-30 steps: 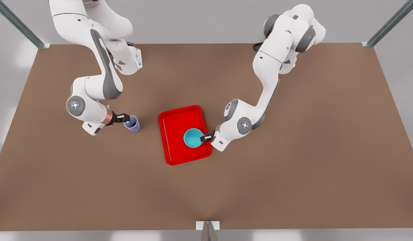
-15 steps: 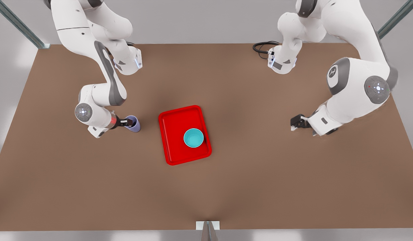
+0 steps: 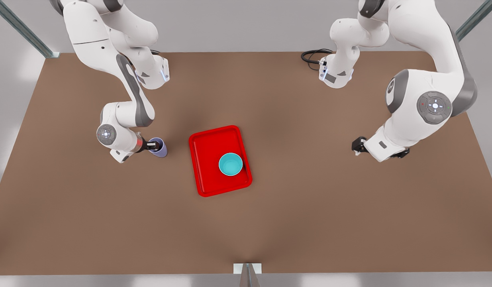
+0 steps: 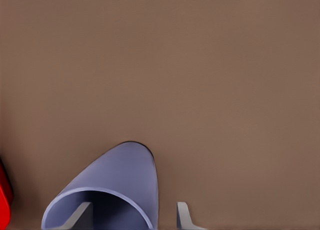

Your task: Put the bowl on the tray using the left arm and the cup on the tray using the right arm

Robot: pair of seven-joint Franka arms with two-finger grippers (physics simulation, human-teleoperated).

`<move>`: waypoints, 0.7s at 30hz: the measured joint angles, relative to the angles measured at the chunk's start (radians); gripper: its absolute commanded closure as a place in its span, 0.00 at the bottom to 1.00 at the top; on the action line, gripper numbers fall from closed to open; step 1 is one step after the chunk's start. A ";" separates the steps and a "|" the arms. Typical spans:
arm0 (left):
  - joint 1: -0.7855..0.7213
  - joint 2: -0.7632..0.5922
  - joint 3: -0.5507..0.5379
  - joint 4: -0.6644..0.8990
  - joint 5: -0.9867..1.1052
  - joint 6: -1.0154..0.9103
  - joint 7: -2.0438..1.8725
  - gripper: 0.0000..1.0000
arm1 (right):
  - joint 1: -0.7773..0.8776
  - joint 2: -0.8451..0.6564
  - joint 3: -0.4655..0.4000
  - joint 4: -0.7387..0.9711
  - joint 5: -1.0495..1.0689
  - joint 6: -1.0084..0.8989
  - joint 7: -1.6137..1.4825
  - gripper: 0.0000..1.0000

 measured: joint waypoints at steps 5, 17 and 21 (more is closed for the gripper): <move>0.000 0.008 0.000 0.000 0.002 -0.015 -0.010 0.00 | -0.001 0.029 0.000 0.003 0.007 0.006 0.002 0.55; -0.002 0.014 0.000 0.000 -0.005 -0.029 -0.019 0.00 | -0.003 0.029 0.001 0.003 0.008 0.009 0.000 0.79; -0.002 0.014 0.000 0.000 -0.007 -0.029 -0.023 0.00 | -0.001 0.023 0.002 0.003 0.013 0.008 -0.004 0.79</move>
